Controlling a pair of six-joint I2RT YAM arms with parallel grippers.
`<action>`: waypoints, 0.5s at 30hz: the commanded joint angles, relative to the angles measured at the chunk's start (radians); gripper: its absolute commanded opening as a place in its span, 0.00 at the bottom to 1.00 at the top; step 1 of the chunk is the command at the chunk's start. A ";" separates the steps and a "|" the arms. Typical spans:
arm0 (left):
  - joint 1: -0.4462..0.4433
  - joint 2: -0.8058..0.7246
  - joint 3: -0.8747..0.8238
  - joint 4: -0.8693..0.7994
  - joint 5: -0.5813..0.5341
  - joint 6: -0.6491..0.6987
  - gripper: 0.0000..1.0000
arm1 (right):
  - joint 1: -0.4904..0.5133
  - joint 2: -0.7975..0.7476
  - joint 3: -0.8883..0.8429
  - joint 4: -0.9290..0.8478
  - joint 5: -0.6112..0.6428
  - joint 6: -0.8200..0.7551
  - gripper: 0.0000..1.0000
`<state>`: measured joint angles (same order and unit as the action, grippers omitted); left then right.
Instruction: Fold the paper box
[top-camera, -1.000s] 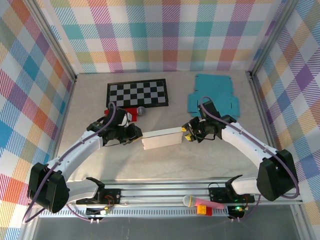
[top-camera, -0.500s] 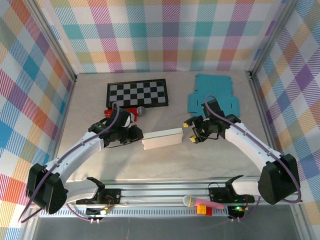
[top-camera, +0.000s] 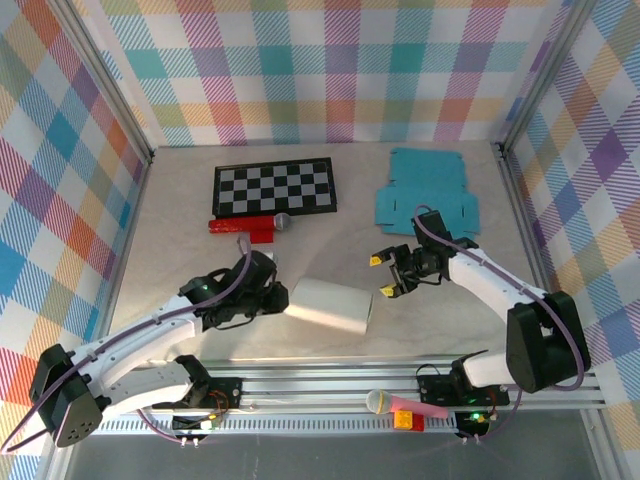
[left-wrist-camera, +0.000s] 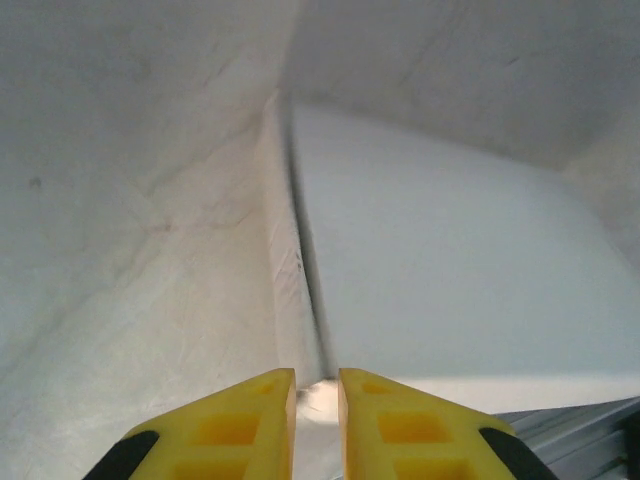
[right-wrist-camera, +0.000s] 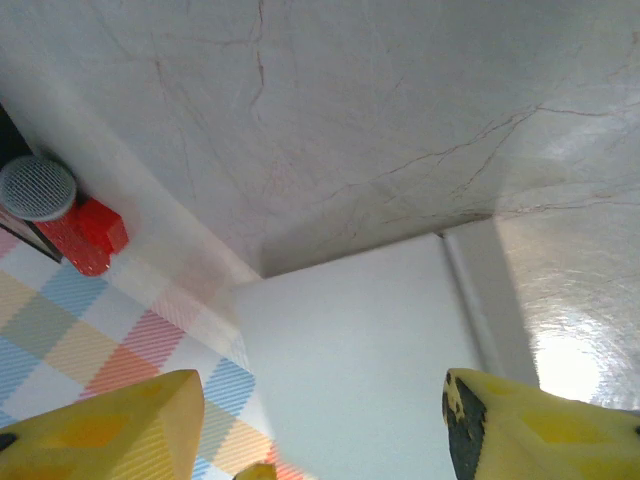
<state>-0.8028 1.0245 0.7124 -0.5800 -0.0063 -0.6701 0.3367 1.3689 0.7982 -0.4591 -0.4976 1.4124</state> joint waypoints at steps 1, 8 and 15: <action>-0.026 -0.002 -0.069 0.043 -0.049 -0.080 0.18 | 0.003 0.013 -0.004 -0.009 -0.048 -0.092 0.63; -0.030 0.017 -0.115 0.120 -0.036 -0.163 0.21 | 0.013 -0.033 0.007 -0.183 0.009 -0.350 0.60; 0.025 0.076 -0.037 0.177 0.059 -0.217 0.32 | 0.128 -0.082 -0.096 -0.291 -0.041 -0.514 0.61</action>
<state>-0.8001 1.0863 0.6281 -0.4580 0.0032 -0.8452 0.4271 1.3098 0.7639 -0.6792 -0.4889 1.0019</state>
